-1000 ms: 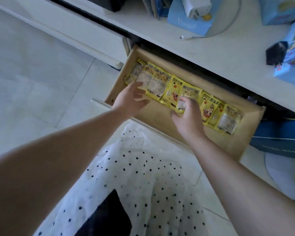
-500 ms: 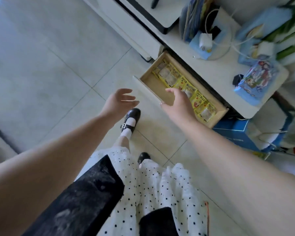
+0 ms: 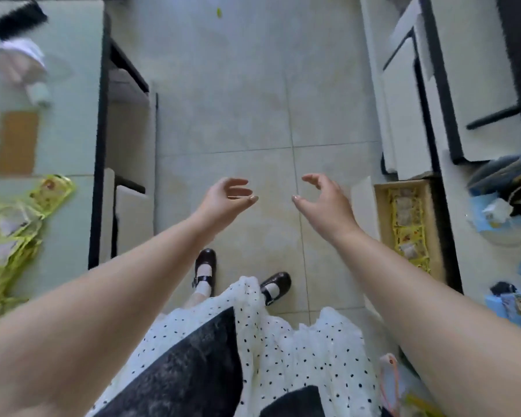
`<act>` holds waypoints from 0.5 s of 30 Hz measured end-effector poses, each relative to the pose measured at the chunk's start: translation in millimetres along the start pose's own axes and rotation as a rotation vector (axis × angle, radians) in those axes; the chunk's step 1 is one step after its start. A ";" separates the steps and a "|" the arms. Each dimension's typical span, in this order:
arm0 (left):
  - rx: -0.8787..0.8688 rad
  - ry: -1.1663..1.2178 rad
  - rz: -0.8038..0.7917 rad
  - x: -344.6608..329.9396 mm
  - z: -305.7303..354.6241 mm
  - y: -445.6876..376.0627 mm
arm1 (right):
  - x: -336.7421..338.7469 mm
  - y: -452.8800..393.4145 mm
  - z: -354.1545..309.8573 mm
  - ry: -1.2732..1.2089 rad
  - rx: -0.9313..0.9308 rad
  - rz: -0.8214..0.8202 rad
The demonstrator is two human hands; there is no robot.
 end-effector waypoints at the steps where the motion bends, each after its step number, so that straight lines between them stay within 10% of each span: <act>1: 0.007 0.024 0.047 23.3 -7.5 7.6 | -15.3 2.0 -19.7 0.030 0.039 -0.024; 15: 0.195 0.404 0.622 319.6 -198.7 152.1 | -306.1 83.9 -244.9 0.487 0.456 -0.350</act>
Point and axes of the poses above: each hand's wrist, its own y-axis away from the middle knuckle, its own x-axis out of the back of the hand, z = x × y, the point moved 5 cm from there along -y, towards the middle knuckle, and after that the axes turned 8 degrees about -x, right-handed, at the moved point
